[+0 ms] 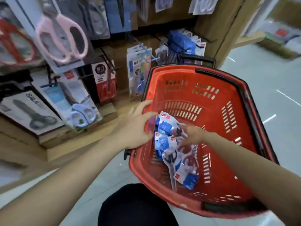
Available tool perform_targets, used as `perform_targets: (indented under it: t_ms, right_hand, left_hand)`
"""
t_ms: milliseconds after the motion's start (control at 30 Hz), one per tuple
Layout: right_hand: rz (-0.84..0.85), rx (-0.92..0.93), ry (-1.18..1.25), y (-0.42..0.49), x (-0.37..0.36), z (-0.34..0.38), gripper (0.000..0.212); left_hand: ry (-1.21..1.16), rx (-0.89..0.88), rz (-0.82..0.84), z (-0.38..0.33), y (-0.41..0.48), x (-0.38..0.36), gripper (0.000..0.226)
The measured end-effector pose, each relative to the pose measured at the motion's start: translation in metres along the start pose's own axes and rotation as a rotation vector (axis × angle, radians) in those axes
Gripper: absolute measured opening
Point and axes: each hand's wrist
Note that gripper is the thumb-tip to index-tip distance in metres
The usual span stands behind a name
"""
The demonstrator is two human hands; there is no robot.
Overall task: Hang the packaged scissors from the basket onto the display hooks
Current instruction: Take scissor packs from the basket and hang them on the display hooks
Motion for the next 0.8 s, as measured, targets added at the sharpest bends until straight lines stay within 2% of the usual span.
perform_targets:
  t_ms: [67, 133, 200, 267, 300, 400, 500, 533, 633, 667, 800]
  right_hand:
    - [0.011, -0.020, 0.044, 0.023, -0.007, -0.001, 0.100]
    - [-0.015, -0.074, 0.121, 0.049, -0.015, -0.001, 0.126]
    - [-0.009, -0.110, 0.320, 0.064, -0.019, 0.005, 0.136]
    - [0.043, -0.140, 0.596, 0.074, -0.025, 0.009, 0.123]
    - [0.061, -0.132, 0.653, 0.075, -0.027, 0.009, 0.111]
    - [0.062, -0.147, 0.656, 0.094, -0.031, -0.004, 0.083]
    - [0.219, -0.142, 0.661, 0.113, -0.031, -0.024, 0.094]
    - [0.238, -0.135, 0.665, 0.107, -0.023, -0.020, 0.092]
    - [0.238, -0.143, 0.608, 0.086, -0.008, -0.001, 0.057]
    - [0.221, -0.152, 0.619, 0.087, -0.009, -0.001, 0.052]
    - [0.167, -0.163, 0.704, 0.083, -0.007, -0.001, 0.051]
  left_hand:
    - [0.015, 0.014, 0.023, 0.001, 0.000, 0.001, 0.069]
    - [0.033, 0.018, 0.034, 0.002, 0.000, 0.003, 0.073]
    - [0.037, 0.042, 0.046, 0.000, -0.001, 0.005, 0.079]
    - [0.066, 0.065, 0.037, -0.001, 0.000, 0.006, 0.088]
    - [0.075, 0.095, 0.028, -0.001, 0.000, 0.007, 0.093]
    - [0.077, 0.167, -0.008, 0.002, 0.000, 0.012, 0.100]
    - [0.097, 0.172, -0.025, 0.008, 0.001, 0.016, 0.102]
    - [0.101, 0.174, -0.023, 0.009, 0.001, 0.017, 0.103]
    - [0.095, 0.184, -0.026, 0.011, 0.000, 0.019, 0.103]
    - [0.089, 0.184, -0.029, 0.011, -0.001, 0.019, 0.102]
    - [0.060, 0.194, -0.034, 0.010, -0.001, 0.018, 0.101]
Point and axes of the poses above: each hand's wrist, its own y-axis towards the middle knuckle, its own x-axis out of the back of the hand, z = x × y, and after that the axes turned 9 degrees about -x, right-handed
